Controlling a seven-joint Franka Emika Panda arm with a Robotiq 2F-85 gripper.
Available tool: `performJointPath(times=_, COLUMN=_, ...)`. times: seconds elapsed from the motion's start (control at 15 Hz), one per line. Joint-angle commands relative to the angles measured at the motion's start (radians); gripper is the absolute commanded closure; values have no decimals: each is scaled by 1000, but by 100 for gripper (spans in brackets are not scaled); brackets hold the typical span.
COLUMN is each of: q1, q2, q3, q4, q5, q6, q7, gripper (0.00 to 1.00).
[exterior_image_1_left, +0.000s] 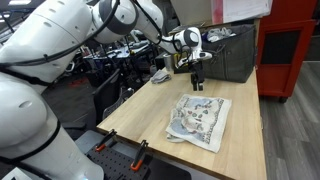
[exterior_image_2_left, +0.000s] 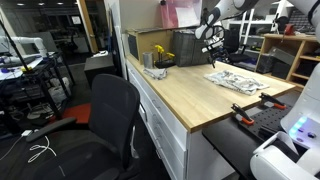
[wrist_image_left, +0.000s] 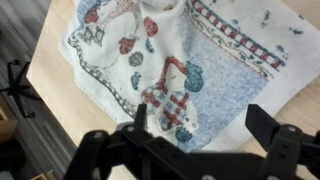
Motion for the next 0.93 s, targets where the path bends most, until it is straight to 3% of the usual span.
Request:
performJointPath(times=0.0, q1=0, q2=99, q3=-15, q4=138, q5=23, q6=-56, q7=29, gripper=0)
performJointPath(times=0.27, q1=-21, q2=184, q3=-18, q4=253, q5=36, q6=-101, q7=62, gripper=0)
performJointPath(times=0.87, q1=-154, q2=325, q3=36, q4=540, q5=194, q6=-263, q7=81, gripper=0)
